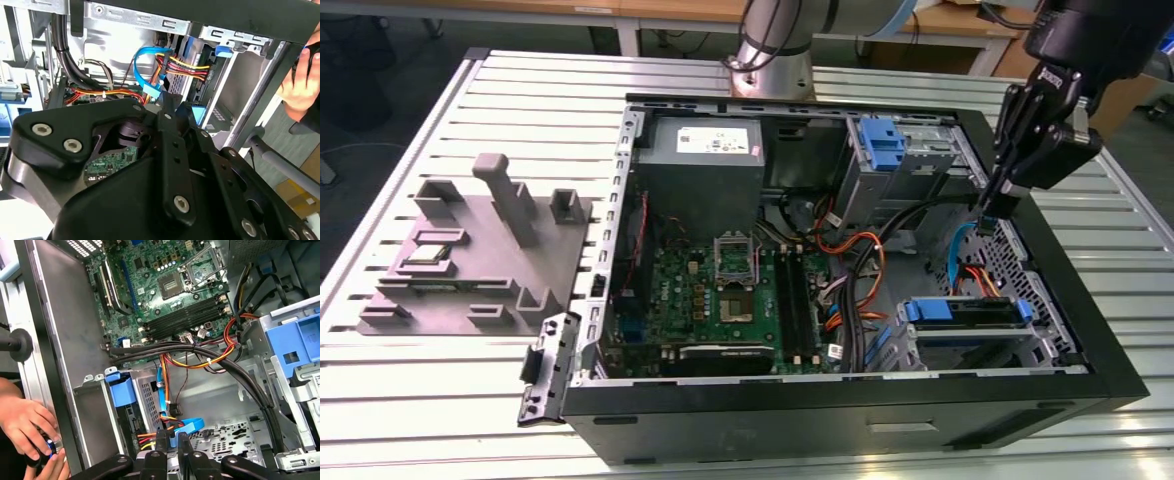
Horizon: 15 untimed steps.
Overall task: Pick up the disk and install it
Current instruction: 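Insert the second disk wire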
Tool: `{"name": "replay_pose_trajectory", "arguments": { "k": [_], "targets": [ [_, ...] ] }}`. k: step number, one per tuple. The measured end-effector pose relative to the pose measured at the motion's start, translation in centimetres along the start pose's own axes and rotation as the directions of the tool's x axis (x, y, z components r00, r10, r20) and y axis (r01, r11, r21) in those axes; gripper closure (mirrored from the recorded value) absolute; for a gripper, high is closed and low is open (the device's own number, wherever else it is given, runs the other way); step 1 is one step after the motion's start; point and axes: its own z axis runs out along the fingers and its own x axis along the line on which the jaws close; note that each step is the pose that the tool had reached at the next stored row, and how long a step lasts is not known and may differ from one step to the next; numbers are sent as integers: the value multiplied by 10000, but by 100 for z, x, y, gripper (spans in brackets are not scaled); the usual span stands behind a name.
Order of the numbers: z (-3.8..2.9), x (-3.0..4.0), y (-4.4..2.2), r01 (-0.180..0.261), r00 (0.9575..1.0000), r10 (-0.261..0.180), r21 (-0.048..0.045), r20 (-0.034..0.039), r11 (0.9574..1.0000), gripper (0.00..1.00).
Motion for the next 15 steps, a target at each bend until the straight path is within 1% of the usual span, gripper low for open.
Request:
{"name": "replay_pose_trajectory", "arguments": {
  "k": [3,7,8,9,10,11,12,13,14,15],
  "targets": [
    [23,-5,5,93,10000,-93,33,-10,10000,76],
    [49,-9,17,402,9992,-402,129,-13,9991,76],
    [55,-8,25,459,9989,-459,148,-18,9988,75],
    [62,-5,40,493,9988,-492,159,-25,9987,69],
    [72,-2,57,514,9987,-514,168,-33,9985,69],
    [85,-1,72,533,9986,-532,175,-36,9984,63],
    [98,0,85,552,9985,-551,182,-41,9983,63],
    [109,-2,88,582,9983,-581,197,-62,9981,63],
    [112,-4,87,629,9979,-625,232,-143,9978,63],
    [114,-5,86,628,9977,-621,262,-253,9977,63]
  ]
}}
